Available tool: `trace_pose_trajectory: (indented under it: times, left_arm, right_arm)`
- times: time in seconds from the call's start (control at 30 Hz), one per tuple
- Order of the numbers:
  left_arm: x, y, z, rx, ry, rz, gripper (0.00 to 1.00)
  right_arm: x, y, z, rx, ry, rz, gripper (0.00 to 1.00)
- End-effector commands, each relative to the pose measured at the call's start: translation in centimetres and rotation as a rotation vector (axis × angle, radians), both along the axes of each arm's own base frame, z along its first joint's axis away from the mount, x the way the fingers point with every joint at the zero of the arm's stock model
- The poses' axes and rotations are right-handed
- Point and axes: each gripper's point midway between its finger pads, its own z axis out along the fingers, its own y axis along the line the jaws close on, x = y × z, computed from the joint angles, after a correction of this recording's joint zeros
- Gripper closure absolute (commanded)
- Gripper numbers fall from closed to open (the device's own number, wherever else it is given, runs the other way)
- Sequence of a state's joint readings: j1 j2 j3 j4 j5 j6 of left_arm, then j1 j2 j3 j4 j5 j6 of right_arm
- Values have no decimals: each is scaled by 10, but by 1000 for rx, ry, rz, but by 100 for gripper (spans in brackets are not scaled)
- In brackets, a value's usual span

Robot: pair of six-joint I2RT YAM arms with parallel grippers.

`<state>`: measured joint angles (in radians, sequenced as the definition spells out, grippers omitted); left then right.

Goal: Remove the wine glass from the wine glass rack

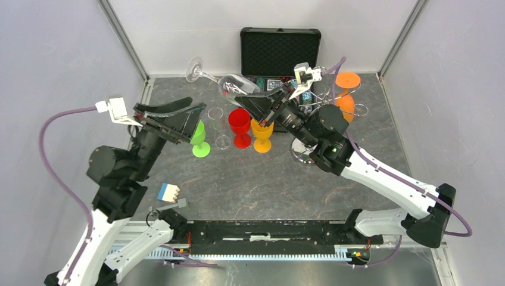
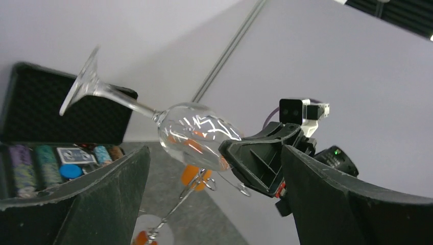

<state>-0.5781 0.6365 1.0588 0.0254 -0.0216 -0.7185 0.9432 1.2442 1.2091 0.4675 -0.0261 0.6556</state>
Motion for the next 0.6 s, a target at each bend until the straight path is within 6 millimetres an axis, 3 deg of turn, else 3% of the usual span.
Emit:
trace_pose_trajectory:
  times: [0.0,0.23,0.4,0.57]
  left_arm:
    - [-32,12,7,324,-126,31,0]
    - [-53,34,15,384,-277,116,0]
    - [-49,37,12,443,-281,150,0]
    - [-37,35,-5,479,-237,162,0]
  right_arm:
    - [2,-7,4,-169,-88,-91,100]
    - [-23,-2,-44,-527,-186,0,100]
    - [-41,-3,-106,-836,-219,108,100]
    - [-44,-6,-152,-1066,-212,90,100]
